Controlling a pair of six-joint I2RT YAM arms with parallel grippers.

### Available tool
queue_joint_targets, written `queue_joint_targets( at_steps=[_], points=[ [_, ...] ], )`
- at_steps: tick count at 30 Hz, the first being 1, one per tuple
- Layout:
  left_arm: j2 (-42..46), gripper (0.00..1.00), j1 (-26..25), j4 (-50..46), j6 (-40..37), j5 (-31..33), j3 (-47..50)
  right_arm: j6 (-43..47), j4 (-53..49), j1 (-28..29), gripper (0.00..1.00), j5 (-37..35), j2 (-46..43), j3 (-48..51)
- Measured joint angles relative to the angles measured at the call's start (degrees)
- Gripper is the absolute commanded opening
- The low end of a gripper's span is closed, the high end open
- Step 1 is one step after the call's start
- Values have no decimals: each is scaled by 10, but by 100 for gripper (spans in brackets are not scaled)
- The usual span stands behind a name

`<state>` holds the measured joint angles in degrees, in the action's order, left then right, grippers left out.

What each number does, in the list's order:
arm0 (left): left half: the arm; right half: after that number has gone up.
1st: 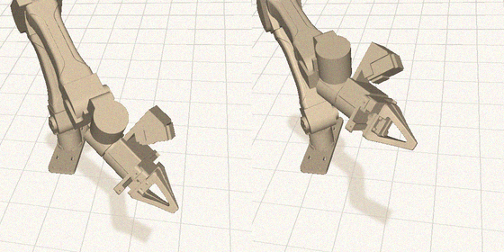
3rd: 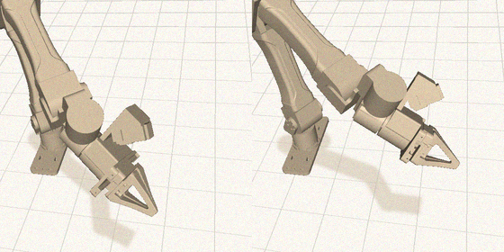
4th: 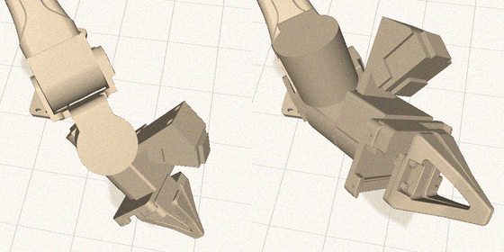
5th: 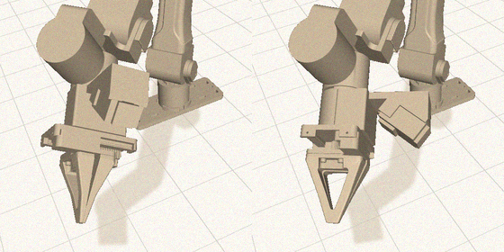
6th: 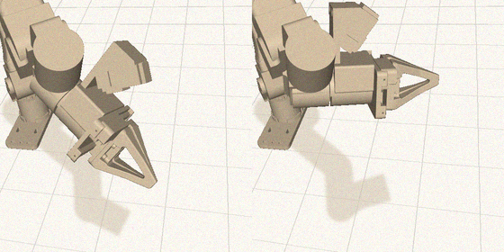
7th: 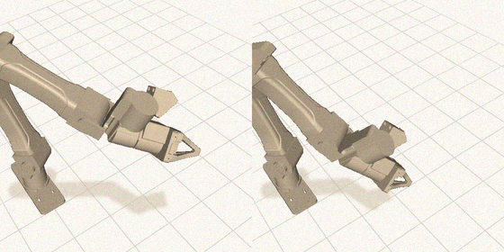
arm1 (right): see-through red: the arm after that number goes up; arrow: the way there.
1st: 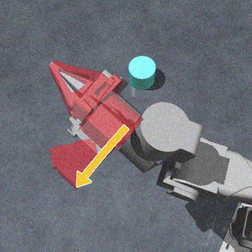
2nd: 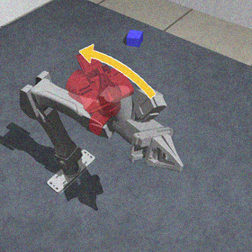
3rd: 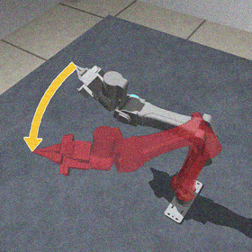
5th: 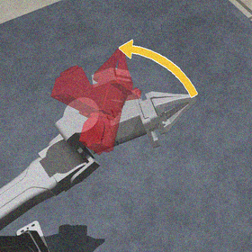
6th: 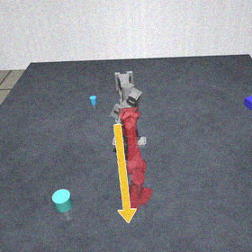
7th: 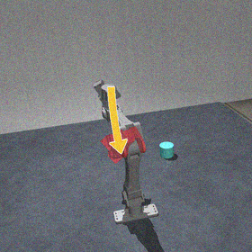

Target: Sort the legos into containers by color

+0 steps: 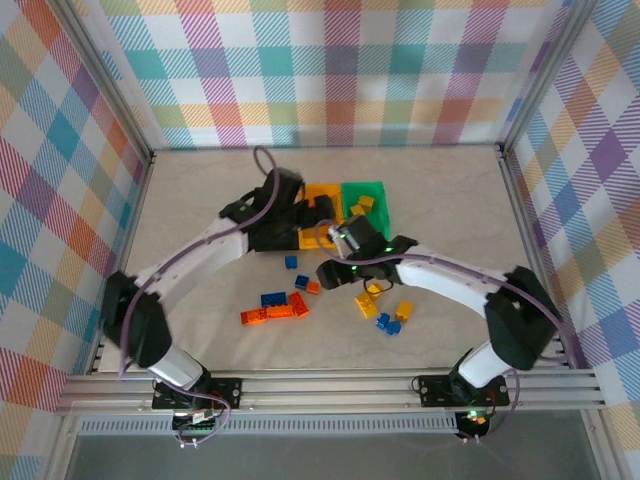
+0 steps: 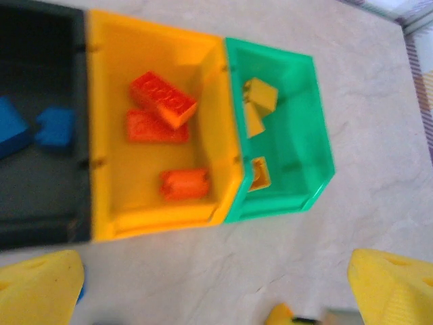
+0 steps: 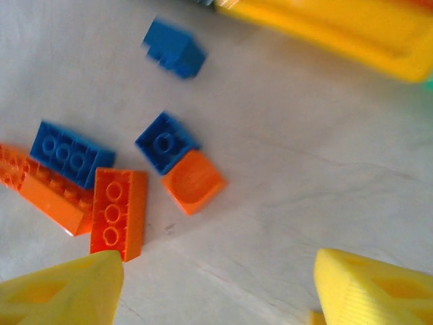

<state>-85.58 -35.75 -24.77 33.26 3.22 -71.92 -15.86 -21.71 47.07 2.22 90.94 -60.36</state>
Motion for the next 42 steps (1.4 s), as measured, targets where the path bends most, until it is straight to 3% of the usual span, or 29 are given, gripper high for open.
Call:
queue_joint_targets(
  at_steps=[8, 13, 23, 34, 42],
  points=[
    [207, 100, 31, -24, 29, 42, 208, 18, -3, 43, 80, -34, 136, -85],
    [294, 100, 57, -48, 43, 42, 265, 18, -4, 44, 80, -63, 177, -115],
    [301, 100, 82, -52, 49, 31, 273, 19, -22, 57, 76, -82, 210, -131],
    [299, 100, 87, -52, 49, 22, 277, 23, -47, 64, 56, -106, 219, -141],
    [299, 100, 90, -51, 49, 22, 284, 13, -43, 65, 49, -128, 218, -136]
  ],
)
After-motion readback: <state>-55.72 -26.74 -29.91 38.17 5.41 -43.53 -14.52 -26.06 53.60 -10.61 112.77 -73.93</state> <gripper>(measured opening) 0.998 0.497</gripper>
